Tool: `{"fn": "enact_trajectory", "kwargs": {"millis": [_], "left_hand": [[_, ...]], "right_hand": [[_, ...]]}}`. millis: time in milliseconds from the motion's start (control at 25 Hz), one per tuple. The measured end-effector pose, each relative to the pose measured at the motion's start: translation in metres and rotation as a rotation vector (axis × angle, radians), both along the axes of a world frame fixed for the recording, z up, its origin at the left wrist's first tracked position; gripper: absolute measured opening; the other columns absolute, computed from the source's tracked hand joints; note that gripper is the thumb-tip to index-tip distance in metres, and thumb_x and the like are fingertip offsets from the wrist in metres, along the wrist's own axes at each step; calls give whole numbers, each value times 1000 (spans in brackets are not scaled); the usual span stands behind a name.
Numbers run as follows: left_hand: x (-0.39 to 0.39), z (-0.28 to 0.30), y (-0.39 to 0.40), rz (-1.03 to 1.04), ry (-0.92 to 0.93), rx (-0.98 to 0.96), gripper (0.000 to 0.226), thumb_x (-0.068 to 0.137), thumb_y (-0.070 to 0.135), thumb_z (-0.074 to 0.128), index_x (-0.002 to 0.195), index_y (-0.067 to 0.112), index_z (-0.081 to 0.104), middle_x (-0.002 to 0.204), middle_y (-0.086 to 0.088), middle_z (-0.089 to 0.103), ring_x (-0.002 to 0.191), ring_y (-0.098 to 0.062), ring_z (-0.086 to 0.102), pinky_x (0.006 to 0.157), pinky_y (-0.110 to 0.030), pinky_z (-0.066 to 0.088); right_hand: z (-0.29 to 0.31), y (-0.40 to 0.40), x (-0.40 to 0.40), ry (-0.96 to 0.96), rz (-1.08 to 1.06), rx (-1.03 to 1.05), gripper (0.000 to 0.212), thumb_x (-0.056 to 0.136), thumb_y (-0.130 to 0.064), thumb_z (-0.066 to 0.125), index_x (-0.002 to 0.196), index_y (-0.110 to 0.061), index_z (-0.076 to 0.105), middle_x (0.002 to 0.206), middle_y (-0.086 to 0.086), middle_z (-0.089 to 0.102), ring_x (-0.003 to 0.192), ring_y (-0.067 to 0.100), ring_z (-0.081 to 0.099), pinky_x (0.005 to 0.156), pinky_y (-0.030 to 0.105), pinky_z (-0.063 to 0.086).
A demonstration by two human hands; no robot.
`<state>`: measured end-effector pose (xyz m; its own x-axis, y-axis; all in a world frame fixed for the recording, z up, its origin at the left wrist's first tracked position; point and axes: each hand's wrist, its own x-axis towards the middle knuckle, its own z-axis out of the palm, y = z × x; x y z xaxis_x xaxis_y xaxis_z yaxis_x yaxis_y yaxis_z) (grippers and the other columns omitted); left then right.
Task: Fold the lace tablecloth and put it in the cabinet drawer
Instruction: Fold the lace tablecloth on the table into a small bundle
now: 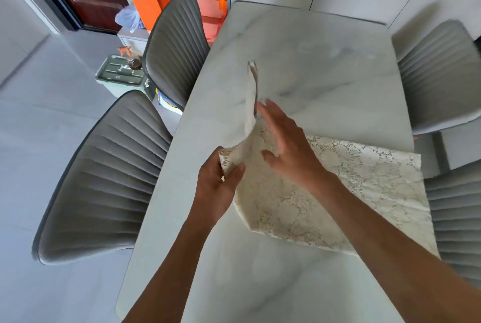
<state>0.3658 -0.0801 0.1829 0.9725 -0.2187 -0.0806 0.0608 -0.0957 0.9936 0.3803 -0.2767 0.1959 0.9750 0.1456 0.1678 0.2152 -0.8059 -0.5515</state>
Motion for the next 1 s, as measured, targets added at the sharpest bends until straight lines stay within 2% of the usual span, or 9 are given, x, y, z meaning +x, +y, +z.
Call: {"fn": "enact_trajectory", "kwargs": {"millis": [80, 200, 320, 440, 520, 680, 760, 880, 1000], "left_hand": [[-8, 16, -6, -62, -115, 114, 18, 86, 23, 61, 77, 21, 47, 65, 4, 51, 60, -11, 46, 56, -20, 40], [-36, 48, -10, -87, -188, 147, 24, 88, 20, 60, 74, 18, 41, 63, 3, 42, 59, -10, 38, 53, -20, 33], [-68, 71, 7, 24, -244, 144, 14, 88, 18, 61, 81, 25, 50, 68, 11, 52, 63, -9, 47, 59, -21, 39], [-100, 90, 23, 101, -278, 116, 29, 85, 10, 65, 100, 35, 62, 89, 11, 68, 83, -10, 62, 75, -23, 50], [-125, 103, 23, 120, -269, 166, 31, 84, 12, 72, 102, 36, 66, 92, 12, 72, 85, -9, 65, 75, -20, 51], [-163, 123, 29, 234, -340, 347, 21, 80, 19, 77, 79, 38, 68, 73, 13, 69, 61, -3, 57, 55, -14, 44], [-175, 130, 41, 263, -366, 350, 25, 80, 17, 76, 74, 39, 67, 72, 13, 68, 59, -2, 56, 53, -13, 42], [-205, 135, 67, 158, -418, 398, 29, 80, 16, 76, 71, 43, 66, 70, 19, 68, 61, 0, 59, 56, -15, 44], [-244, 131, 117, 48, -482, 398, 26, 81, 18, 73, 79, 43, 69, 73, 23, 70, 65, 1, 61, 61, -17, 47]], "right_hand": [[41, -7, 17, -155, 208, -291, 83, 72, -9, 67, 145, -31, 35, 160, -1, 24, 146, 23, 23, 108, 48, 32], [78, -30, 8, -138, 368, -458, 29, 78, -19, 72, 106, -24, 68, 129, -5, 64, 139, 24, 39, 113, 52, 23], [93, -72, -18, -67, 189, -438, 18, 83, -30, 72, 99, -21, 73, 95, -1, 74, 114, 23, 59, 111, 45, 22], [93, -92, -56, -32, 69, -349, 14, 88, -28, 68, 97, -18, 69, 71, -1, 62, 88, 27, 63, 102, 41, 30], [90, -87, -86, -60, 80, -335, 12, 92, -23, 62, 100, -14, 63, 69, 1, 63, 79, 28, 63, 105, 42, 31], [116, -78, -146, -189, 48, -228, 8, 92, -18, 63, 97, -12, 62, 63, 1, 66, 54, 25, 59, 95, 44, 43], [132, -75, -173, -189, 70, -227, 7, 91, -16, 64, 97, -13, 64, 73, 0, 70, 60, 23, 63, 90, 43, 47], [141, -55, -230, -14, 6, -383, 16, 95, -16, 56, 106, -17, 67, 101, 0, 67, 88, 24, 65, 89, 41, 43], [134, -11, -298, 52, -130, -484, 17, 97, -22, 52, 102, -20, 68, 102, 1, 64, 94, 26, 61, 80, 37, 35]]}}
